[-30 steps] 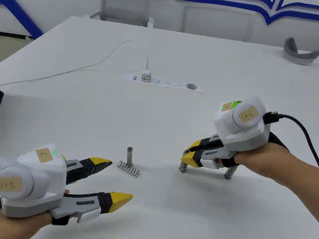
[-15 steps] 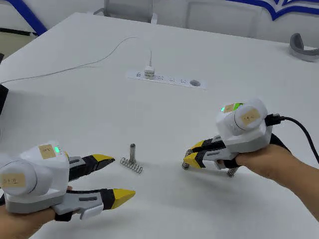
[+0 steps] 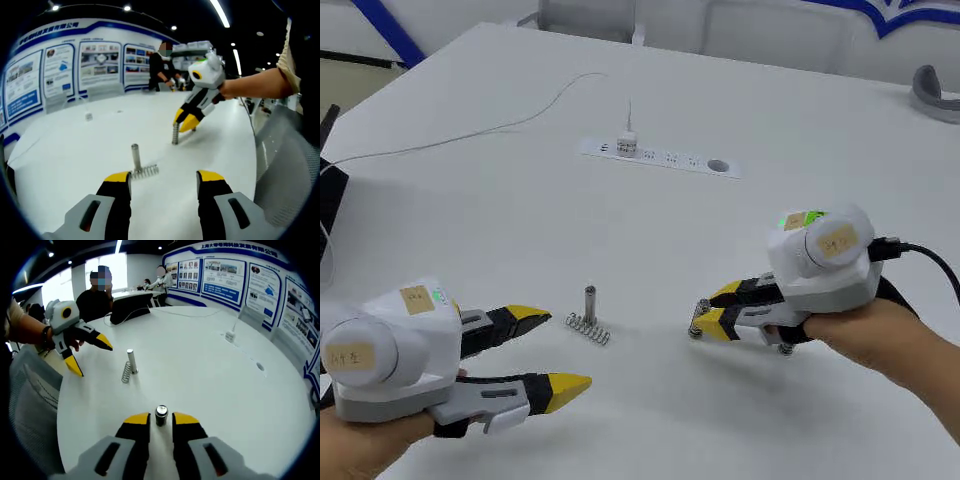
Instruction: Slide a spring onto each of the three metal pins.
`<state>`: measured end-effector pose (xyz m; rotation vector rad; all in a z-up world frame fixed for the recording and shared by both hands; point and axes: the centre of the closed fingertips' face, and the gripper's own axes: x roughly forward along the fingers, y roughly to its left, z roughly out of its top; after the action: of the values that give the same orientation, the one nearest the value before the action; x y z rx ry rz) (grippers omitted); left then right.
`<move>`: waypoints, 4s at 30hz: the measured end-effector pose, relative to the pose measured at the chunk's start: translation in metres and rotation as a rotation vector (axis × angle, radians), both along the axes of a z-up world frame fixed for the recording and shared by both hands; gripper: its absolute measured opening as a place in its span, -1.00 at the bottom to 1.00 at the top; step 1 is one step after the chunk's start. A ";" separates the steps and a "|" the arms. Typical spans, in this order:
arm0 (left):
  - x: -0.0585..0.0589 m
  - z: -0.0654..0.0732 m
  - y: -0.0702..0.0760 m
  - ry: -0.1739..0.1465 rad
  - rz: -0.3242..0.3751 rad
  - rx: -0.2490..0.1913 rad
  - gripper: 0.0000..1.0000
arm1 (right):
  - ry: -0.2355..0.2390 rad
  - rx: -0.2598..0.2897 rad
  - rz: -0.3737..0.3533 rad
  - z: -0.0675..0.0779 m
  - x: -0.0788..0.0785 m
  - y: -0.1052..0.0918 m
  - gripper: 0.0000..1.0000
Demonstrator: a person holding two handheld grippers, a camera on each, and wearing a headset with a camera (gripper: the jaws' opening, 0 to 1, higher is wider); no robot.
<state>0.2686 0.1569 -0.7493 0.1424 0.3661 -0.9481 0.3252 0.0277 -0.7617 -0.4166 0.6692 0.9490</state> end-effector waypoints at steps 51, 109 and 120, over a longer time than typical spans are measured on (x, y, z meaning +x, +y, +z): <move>-0.004 0.006 0.011 0.002 0.045 0.014 0.06 | 0.020 0.052 0.120 -0.012 -0.019 0.104 -0.63; -0.010 0.005 -0.004 -0.013 -0.008 0.064 -0.03 | 0.058 -0.020 0.322 0.010 -0.060 0.091 -0.77; -0.021 0.005 -0.018 -0.032 -0.073 0.084 -0.19 | 0.075 -0.067 0.449 0.022 -0.082 0.088 -0.77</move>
<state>0.2480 0.1393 -0.7441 0.2491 0.3738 -1.0021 0.2434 0.1153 -0.7399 -0.6083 0.6907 1.3749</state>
